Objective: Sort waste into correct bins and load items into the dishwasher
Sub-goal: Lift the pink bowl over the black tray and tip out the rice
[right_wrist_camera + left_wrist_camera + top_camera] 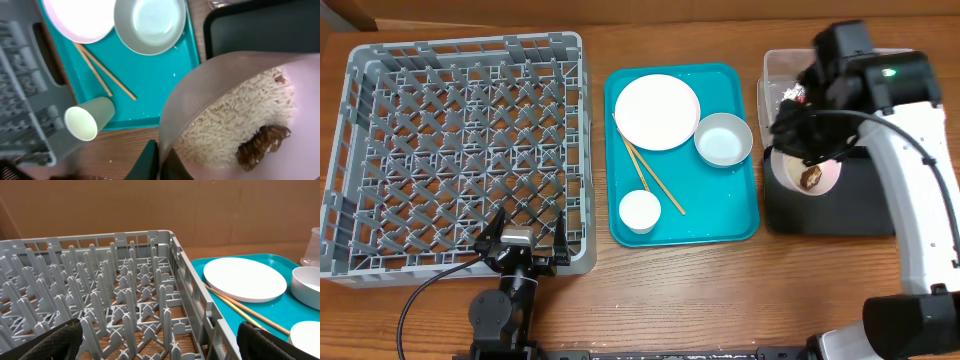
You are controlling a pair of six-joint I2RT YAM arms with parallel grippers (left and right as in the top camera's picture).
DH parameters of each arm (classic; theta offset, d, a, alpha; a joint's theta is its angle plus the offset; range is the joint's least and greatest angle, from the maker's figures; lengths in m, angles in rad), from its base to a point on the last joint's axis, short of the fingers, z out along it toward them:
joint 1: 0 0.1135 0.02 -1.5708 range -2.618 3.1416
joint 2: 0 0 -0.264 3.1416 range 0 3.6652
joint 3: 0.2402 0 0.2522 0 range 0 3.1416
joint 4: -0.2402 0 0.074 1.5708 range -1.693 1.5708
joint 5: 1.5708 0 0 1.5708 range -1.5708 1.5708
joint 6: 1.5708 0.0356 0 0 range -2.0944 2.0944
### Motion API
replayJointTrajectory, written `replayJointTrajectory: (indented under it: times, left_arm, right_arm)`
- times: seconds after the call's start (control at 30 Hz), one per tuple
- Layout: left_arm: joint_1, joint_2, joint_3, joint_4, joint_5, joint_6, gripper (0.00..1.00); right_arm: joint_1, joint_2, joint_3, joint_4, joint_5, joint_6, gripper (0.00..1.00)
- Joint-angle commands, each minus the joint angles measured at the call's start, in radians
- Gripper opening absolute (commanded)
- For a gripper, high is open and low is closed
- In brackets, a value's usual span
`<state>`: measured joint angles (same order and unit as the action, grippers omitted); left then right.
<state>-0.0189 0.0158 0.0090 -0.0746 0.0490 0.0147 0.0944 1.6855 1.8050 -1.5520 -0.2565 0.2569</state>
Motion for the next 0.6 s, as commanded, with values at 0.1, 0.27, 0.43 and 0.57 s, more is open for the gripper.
replayJointTrajectory:
  times: [0.1,0.27,0.43,0.57]
  left_arm:
    - [0.006,-0.003,-0.004,0.000,-0.001,0.008,1.00]
    - [0.006,-0.003,-0.004,0.000,-0.001,0.008,1.00]
    - [0.006,-0.003,-0.004,0.000,-0.001,0.008,1.00]
    - [0.006,-0.003,-0.004,0.000,0.000,0.008,1.00]
  right_arm:
    - [-0.132,-0.031,-0.124,0.042,-0.311,-0.277,0.04]
    - [-0.235,-0.031,-0.260,0.096,-0.485,-0.423,0.04]
    - [-0.352,-0.031,-0.421,0.192,-0.660,-0.562,0.04]
    - [-0.447,-0.029,-0.541,0.296,-0.792,-0.606,0.04]
